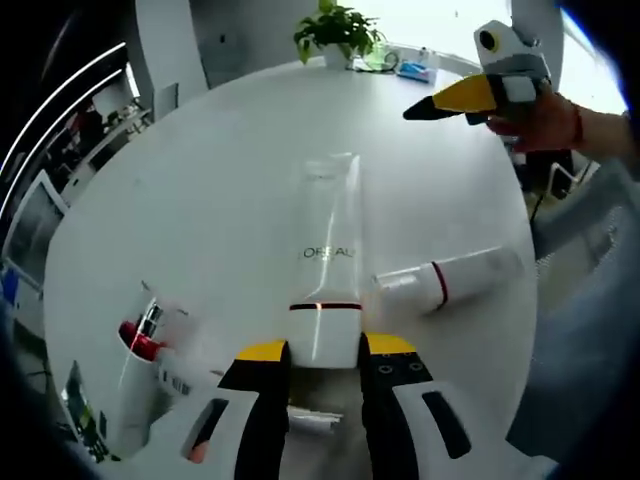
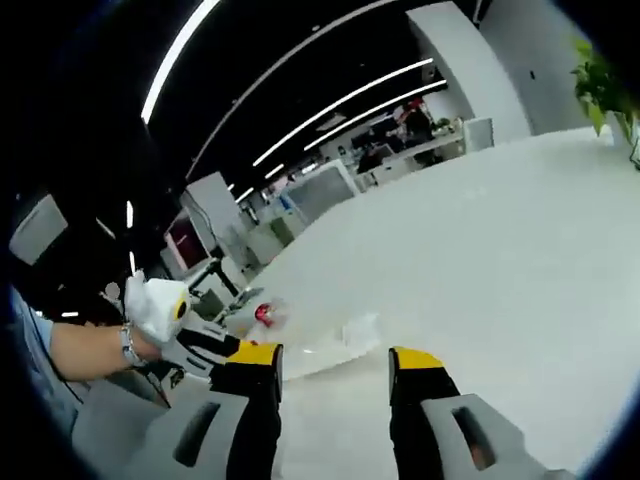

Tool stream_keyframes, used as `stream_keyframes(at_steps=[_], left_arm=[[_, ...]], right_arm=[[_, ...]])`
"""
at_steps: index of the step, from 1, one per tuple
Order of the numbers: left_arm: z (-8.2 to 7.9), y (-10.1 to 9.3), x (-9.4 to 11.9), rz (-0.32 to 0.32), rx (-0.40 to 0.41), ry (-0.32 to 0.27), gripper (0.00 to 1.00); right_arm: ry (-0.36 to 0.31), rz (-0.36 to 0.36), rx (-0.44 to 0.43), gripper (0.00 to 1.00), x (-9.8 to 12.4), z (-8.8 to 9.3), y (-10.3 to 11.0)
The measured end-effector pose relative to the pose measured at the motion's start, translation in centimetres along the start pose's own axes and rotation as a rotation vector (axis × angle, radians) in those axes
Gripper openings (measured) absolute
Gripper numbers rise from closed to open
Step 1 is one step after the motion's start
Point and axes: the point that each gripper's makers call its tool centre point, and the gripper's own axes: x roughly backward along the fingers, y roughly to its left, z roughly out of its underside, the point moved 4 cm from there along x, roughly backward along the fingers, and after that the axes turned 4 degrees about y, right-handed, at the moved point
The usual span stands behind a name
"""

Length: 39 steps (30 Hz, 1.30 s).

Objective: Arrange the skincare products in the storage area until every visible bottle or jar stands upright without overlapping.

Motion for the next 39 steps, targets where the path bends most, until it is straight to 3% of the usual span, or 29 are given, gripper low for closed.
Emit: stream_keyframes(at_steps=[2, 7, 11, 15, 19, 21, 24, 25, 26, 29, 30, 32, 35, 39], left_arm=[[0.0, 0.0, 0.0, -0.005, 0.000, -0.012, 0.25], [0.2, -0.1, 0.0, -0.003, 0.005, -0.020, 0.25], [0.2, -0.1, 0.0, 0.001, 0.000, -0.027, 0.25], [0.3, -0.1, 0.0, 0.004, -0.008, -0.044, 0.25], [0.3, -0.3, 0.0, 0.002, -0.011, -0.054, 0.25], [0.3, -0.2, -0.1, 0.003, -0.012, -0.057, 0.25], [0.4, -0.2, 0.0, 0.004, -0.014, -0.067, 0.24], [0.4, -0.3, 0.0, 0.007, -0.015, -0.069, 0.24], [0.5, -0.3, 0.0, 0.010, -0.022, -0.074, 0.24], [0.5, -0.4, 0.0, 0.009, -0.028, -0.077, 0.24], [0.4, -0.4, 0.0, 0.008, -0.030, -0.076, 0.24], [0.4, -0.4, 0.0, 0.006, -0.030, -0.079, 0.24], [0.5, -0.4, 0.0, 0.004, -0.028, -0.083, 0.24], [0.5, -0.4, 0.0, 0.006, -0.025, -0.086, 0.24]], right_arm=[[0.036, 0.007, -0.030, 0.39, -1.2, 0.7, -0.4], [0.029, 0.014, -0.039, 0.38, -3.3, 0.9, -0.9], [0.060, 0.009, -0.082, 0.36, -4.4, 1.0, -1.3], [0.082, -0.022, -0.111, 0.22, -5.3, 1.1, -0.9], [0.100, -0.020, -0.093, 0.22, -6.2, 1.1, -0.8], [0.078, -0.049, -0.167, 0.21, -6.5, 1.0, -0.7], [0.121, -0.063, -0.294, 0.17, -6.6, 1.2, -0.8], [0.103, -0.072, -0.333, 0.16, -6.8, 0.9, -0.6], [0.102, -0.055, -0.319, 0.15, -6.8, 0.9, -0.7], [0.057, -0.052, -0.347, 0.14, -7.0, 0.6, 0.0], [0.054, -0.077, -0.419, 0.13, -7.2, 0.4, 0.3], [0.043, -0.118, -0.461, 0.12, -7.4, 0.1, 0.9], [0.069, -0.125, -0.477, 0.12, -7.9, 0.4, 1.5], [0.120, -0.191, -0.456, 0.14, -8.5, 0.9, 3.7]])
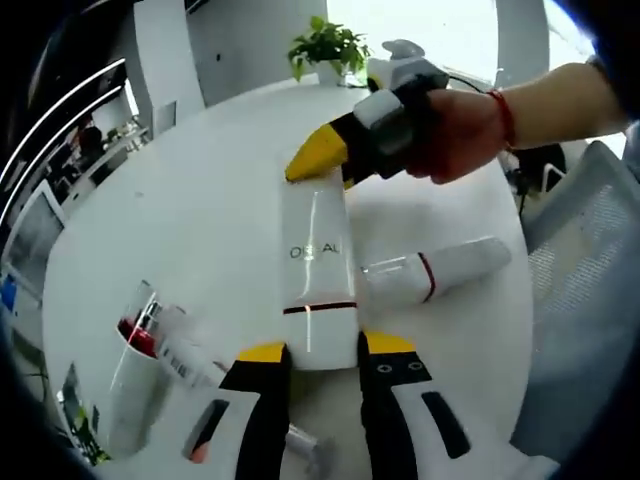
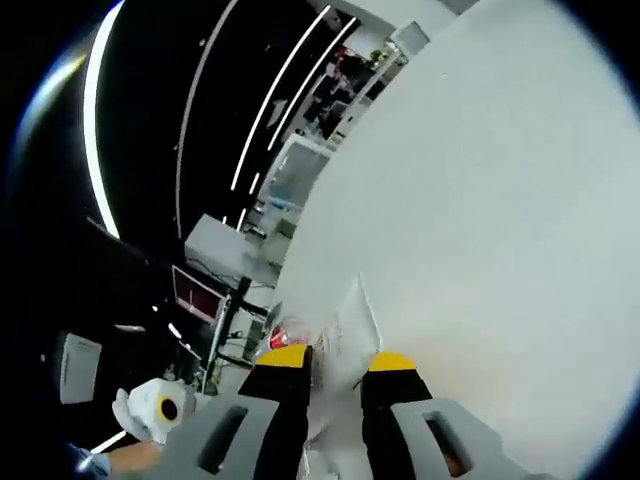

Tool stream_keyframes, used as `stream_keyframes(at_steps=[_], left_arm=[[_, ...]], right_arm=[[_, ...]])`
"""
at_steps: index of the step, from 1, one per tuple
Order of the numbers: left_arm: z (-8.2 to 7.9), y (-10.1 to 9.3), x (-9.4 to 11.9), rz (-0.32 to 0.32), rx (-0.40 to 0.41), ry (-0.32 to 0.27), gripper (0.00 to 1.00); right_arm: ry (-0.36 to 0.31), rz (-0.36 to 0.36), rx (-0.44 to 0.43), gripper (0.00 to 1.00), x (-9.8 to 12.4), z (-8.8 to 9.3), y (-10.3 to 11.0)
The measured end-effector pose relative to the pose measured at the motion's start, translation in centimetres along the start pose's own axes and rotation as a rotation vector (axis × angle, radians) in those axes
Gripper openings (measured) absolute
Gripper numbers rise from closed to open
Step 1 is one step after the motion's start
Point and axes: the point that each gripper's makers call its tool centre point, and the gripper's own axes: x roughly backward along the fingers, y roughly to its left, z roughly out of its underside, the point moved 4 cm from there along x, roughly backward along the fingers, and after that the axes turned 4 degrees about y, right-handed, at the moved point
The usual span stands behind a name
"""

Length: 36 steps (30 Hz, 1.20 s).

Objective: Arrange the skincare products in the storage area until every visible bottle or jar stands upright without overlapping.

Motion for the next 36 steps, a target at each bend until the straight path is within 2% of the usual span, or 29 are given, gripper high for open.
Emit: stream_keyframes(at_steps=[1, 3, 5, 7, 10, 11, 16, 18, 20, 24, 27, 30, 31, 32, 34, 36], left_arm=[[0.0, 0.0, 0.0, 0.002, 0.000, -0.001, 0.24], [0.0, 0.0, 0.0, 0.000, 0.004, -0.004, 0.24], [0.0, 0.0, 0.0, -0.003, 0.009, -0.007, 0.25], [0.1, 0.0, 0.0, -0.006, 0.017, -0.011, 0.25], [0.1, 0.0, 0.0, -0.006, 0.027, -0.018, 0.25], [0.2, 0.0, 0.0, -0.007, 0.029, -0.020, 0.25], [0.2, 0.0, 0.1, -0.022, 0.062, -0.034, 0.25], [0.3, -0.2, 0.1, -0.040, 0.085, -0.036, 0.25], [0.3, -0.5, 0.1, -0.056, 0.100, -0.035, 0.25], [0.4, -0.7, 0.2, -0.090, 0.143, -0.051, 0.26], [0.5, -0.7, 0.4, -0.099, 0.144, -0.044, 0.26], [0.6, -0.8, 0.8, -0.087, 0.121, -0.013, 0.27], [0.4, -0.7, 1.2, -0.081, 0.125, -0.021, 0.30], [-0.3, -0.9, 1.6, -0.055, 0.156, -0.070, 0.32], [-1.3, -1.2, 2.6, 0.009, 0.212, -0.132, 0.36], [-1.6, -1.2, 3.3, 0.041, 0.274, -0.159, 0.41]], right_arm=[[0.013, -0.011, 0.013, 0.14, -0.4, 0.4, 0.6], [-0.015, -0.042, 0.000, 0.12, -0.6, 0.0, 1.4], [-0.009, -0.056, 0.001, 0.11, -0.7, -0.1, 1.7], [-0.006, -0.045, 0.040, 0.11, -0.8, 0.0, 1.9], [0.016, -0.050, 0.037, 0.12, -1.1, 0.3, 2.2], [0.017, -0.039, 0.071, 0.12, -1.2, 0.5, 2.4], [0.022, -0.012, 0.123, 0.11, -1.3, 0.7, 3.3], [0.009, 0.001, 0.236, 0.11, -1.2, 0.7, 4.0], [0.020, 0.015, 0.291, 0.10, -1.1, 0.9, 4.7], [0.036, 0.043, 0.471, 0.10, -1.2, 1.4, 6.4], [0.042, 0.046, 0.563, 0.10, -1.4, 2.0, 7.3], [0.057, 0.039, 0.619, 0.10, -1.5, 2.4, 7.9], [0.060, 0.042, 0.625, 0.10, -1.6, 2.4, 8.0], [0.062, 0.045, 0.633, 0.10, -1.6, 2.5, 8.1], [0.069, 0.049, 0.651, 0.10, -1.7, 2.6, 8.3], [0.087, 0.047, 0.715, 0.10, -1.7, 2.9, 8.8]])
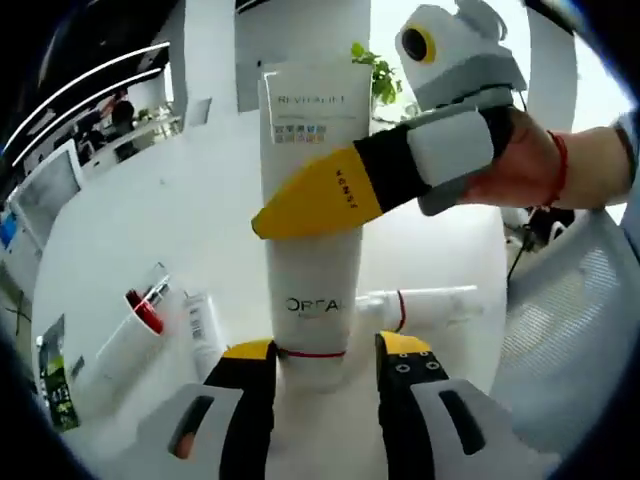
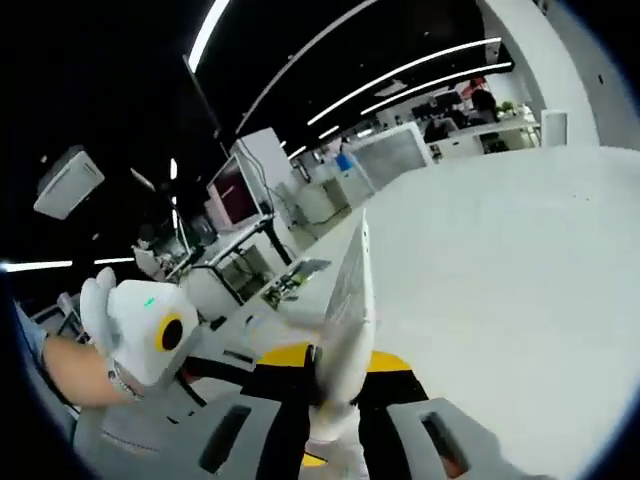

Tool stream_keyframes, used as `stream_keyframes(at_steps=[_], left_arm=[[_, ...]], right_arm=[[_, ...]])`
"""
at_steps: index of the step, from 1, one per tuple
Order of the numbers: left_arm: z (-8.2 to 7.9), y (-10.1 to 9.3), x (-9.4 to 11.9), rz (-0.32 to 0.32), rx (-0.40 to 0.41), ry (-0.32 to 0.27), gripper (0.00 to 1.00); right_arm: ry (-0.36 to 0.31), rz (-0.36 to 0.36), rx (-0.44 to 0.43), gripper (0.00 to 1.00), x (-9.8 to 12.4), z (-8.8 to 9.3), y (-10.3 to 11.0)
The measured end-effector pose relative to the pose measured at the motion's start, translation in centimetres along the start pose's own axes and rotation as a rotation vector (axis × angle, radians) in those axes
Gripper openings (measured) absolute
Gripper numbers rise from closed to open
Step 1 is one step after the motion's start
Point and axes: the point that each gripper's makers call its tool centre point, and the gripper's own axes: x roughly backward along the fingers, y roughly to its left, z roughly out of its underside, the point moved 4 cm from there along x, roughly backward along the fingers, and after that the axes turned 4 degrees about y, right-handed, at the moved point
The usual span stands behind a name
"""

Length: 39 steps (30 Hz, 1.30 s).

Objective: Arrange the skincare products in the storage area until every visible bottle or jar stands upright without overlapping.

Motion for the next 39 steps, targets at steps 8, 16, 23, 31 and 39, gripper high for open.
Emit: stream_keyframes(at_steps=[8, 16, 23, 31, 39], left_arm=[[0.2, 0.2, 1.8, -0.002, -0.013, -0.043, 0.33], [0.2, 0.0, 3.5, 0.038, -0.058, -0.057, 0.31], [1.3, -0.8, 4.5, 0.039, -0.114, -0.020, 0.31], [1.6, -0.4, 4.3, -0.002, -0.252, 0.031, 0.30], [1.8, 0.5, 4.0, -0.026, -0.221, 0.024, 0.27]], right_arm=[[0.041, -0.045, 0.305, 0.11, -0.2, 0.6, 4.1], [0.042, -0.085, 0.473, 0.12, -0.1, 1.7, 6.4], [0.054, -0.094, 0.502, 0.13, -0.1, 2.0, 6.9], [0.068, 0.018, 0.343, 0.28, 1.5, 1.3, 6.5], [0.223, 0.077, 0.485, 0.19, 1.5, 5.2, 4.9]])
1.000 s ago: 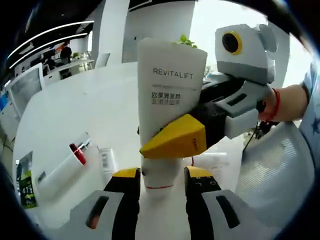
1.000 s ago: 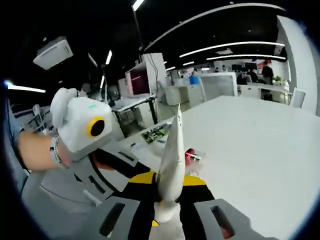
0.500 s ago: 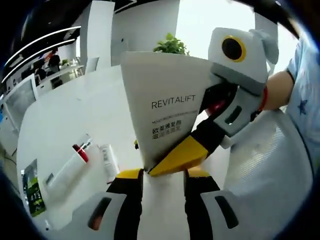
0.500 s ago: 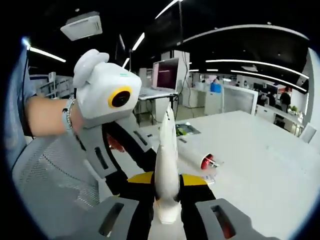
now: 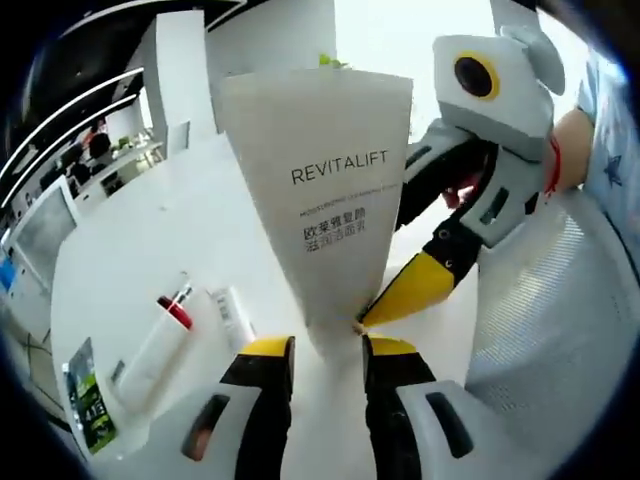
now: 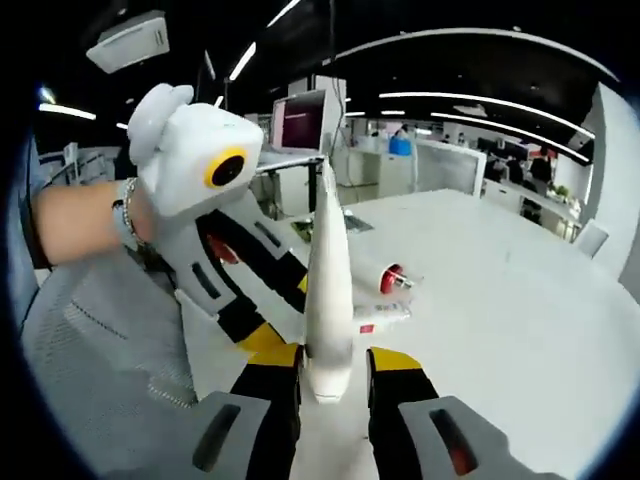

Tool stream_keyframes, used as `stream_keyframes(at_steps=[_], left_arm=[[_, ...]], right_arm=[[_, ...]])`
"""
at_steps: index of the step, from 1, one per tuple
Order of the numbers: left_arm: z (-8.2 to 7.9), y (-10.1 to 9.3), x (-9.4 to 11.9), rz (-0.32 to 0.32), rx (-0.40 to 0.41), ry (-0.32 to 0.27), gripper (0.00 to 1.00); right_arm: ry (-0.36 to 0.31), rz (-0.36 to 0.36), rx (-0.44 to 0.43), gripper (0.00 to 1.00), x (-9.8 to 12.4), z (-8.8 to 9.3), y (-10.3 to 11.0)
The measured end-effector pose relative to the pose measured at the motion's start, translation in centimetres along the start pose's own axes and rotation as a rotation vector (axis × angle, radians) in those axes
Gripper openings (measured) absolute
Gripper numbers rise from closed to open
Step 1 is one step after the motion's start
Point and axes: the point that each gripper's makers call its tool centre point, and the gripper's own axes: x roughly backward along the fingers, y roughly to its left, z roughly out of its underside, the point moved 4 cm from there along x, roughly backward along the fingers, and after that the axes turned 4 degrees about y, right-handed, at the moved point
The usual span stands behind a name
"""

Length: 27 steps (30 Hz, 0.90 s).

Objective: Arrange the skincare products in the storage area until every visible bottle or jar stands upright without overlapping.

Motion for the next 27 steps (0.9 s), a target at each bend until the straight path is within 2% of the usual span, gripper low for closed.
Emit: stream_keyframes(at_steps=[2, 4, 9, 15, 19, 23, 26, 27], left_arm=[[0.1, 0.0, 0.0, -0.005, 0.000, 0.005, 0.27], [0.0, 0.0, 0.0, -0.005, -0.002, -0.003, 0.25], [-0.3, 0.5, 0.1, -0.039, 0.003, -0.025, 0.21], [-0.8, 1.0, 0.1, -0.080, 0.011, -0.054, 0.17], [-1.3, 1.4, 0.2, -0.098, 0.054, -0.090, 0.15], [-1.6, 1.5, 0.1, -0.113, 0.066, -0.115, 0.07], [-2.1, 1.2, 0.1, -0.080, 0.080, -0.152, 0.10], [-1.9, 1.1, 0.1, -0.075, 0.088, -0.144, 0.13]], right_arm=[[-0.038, 0.011, -0.011, 0.21, -0.3, -0.5, -0.3], [-0.032, 0.007, -0.041, 0.20, -0.4, -0.5, -0.4], [-0.025, 0.033, 0.004, 0.17, -0.4, -0.2, -0.7], [-0.004, 0.068, -0.019, 0.16, -0.4, 0.4, -1.7], [-0.005, 0.106, -0.014, 0.11, -0.2, 0.4, -2.2], [-0.023, 0.134, -0.008, 0.04, 0.0, 0.1, -2.6], [-0.057, 0.118, -0.012, 0.06, 0.1, -0.3, -2.4], [-0.042, 0.116, -0.013, 0.08, -0.1, -0.1, -2.4]])
